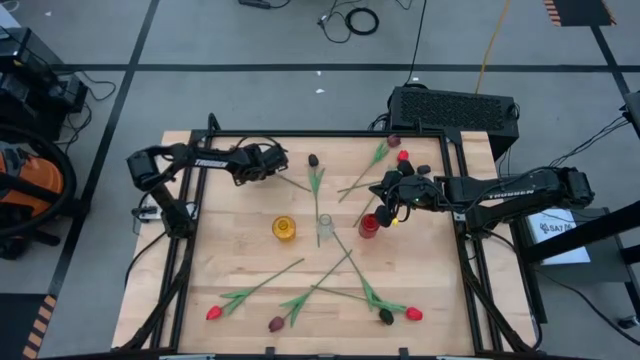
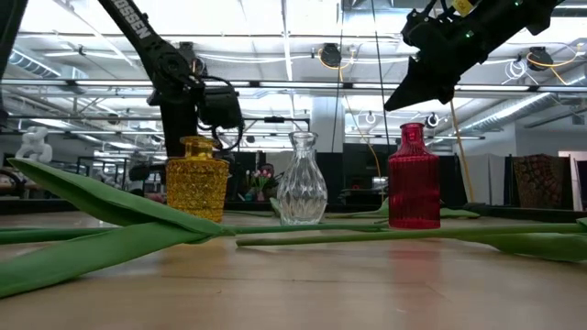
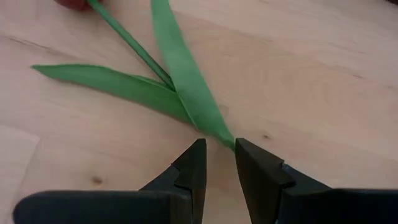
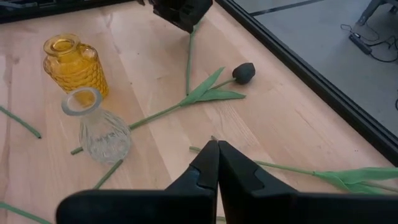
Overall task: Sort flowers into vase by color
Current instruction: Put the top left red tulip into the yellow vase
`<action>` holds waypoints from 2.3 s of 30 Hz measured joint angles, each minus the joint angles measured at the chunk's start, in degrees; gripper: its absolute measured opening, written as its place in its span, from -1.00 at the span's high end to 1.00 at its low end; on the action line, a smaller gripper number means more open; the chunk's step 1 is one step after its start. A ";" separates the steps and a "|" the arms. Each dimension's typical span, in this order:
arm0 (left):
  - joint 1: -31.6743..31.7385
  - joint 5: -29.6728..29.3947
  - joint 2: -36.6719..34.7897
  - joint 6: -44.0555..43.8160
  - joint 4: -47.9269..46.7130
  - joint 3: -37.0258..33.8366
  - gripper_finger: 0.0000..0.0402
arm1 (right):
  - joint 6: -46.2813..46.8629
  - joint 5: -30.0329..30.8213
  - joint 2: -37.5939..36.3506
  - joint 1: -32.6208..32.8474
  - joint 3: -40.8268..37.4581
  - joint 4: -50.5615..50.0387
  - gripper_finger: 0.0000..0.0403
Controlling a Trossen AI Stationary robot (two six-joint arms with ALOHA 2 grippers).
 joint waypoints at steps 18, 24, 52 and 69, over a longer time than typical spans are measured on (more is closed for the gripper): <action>2.96 2.23 1.05 -0.50 5.48 0.02 0.55 | 1.87 0.00 0.00 0.00 0.00 -4.68 1.00; 3.81 2.52 0.90 0.09 5.92 0.02 0.55 | 3.17 0.00 0.00 0.00 0.00 -6.31 1.00; 5.10 1.60 0.31 10.63 5.94 0.02 0.99 | 3.24 0.00 0.00 0.00 0.00 -6.29 1.00; 1.65 -1.41 -3.18 9.65 2.72 0.28 0.94 | 3.25 -0.79 0.00 0.29 0.00 -6.35 1.00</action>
